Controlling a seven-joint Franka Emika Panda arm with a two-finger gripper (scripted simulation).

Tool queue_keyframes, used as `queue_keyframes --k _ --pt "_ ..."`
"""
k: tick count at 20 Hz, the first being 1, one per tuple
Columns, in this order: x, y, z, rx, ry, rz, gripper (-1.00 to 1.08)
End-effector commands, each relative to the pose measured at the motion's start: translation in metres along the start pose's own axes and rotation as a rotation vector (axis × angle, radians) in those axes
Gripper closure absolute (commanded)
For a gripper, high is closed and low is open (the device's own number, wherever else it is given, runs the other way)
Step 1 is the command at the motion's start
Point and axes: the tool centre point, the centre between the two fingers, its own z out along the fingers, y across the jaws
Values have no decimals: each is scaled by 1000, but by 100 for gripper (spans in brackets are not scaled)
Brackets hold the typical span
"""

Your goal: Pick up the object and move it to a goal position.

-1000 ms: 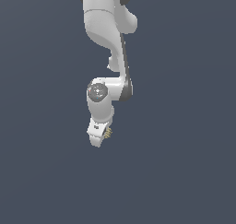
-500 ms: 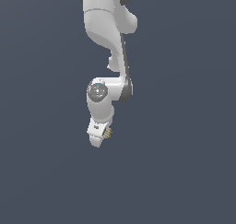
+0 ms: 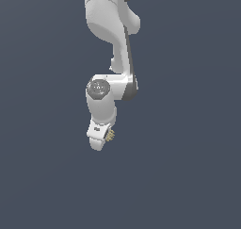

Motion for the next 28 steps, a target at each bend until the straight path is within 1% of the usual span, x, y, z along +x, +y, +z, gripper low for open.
queue_keyframes --k 1,17,22,28 --pt "3 6 -17 -1 1 0 108" --pt "30 58 -149 0 1 0 108" --pt "36 71 -178 0 1 0 108" --pt "41 82 -200 0 0 0 108"
